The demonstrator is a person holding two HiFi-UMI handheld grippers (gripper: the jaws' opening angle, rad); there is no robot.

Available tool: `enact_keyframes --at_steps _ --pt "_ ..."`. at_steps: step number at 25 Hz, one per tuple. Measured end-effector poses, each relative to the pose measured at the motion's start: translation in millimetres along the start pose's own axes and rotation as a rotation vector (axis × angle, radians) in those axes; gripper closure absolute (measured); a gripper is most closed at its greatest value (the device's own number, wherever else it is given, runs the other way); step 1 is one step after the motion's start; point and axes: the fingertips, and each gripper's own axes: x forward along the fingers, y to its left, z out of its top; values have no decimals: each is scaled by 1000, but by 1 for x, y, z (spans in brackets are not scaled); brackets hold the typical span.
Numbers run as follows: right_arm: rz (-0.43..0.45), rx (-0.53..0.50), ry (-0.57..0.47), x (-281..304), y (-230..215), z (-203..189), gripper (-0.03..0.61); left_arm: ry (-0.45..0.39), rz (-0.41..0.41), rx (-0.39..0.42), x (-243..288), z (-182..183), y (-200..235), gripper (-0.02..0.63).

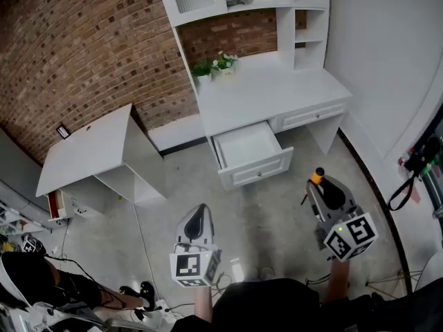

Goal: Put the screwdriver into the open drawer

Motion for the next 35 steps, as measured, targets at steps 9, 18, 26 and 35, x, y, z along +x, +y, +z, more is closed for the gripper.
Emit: enact_keyframes --at_steps 9,18,26,35 --pt "9 18 -11 1 -17 2 469 20 6 -13 5 -5 -23 606" --pt "26 34 0 29 -28 0 469 51 29 -25 25 -10 -13 605" --pt "28 35 5 83 -44 -10 469 49 30 -27 73 -17 17 606" --pt "16 38 15 161 -67 -15 469 56 -10 -35 153 -18 54 605"
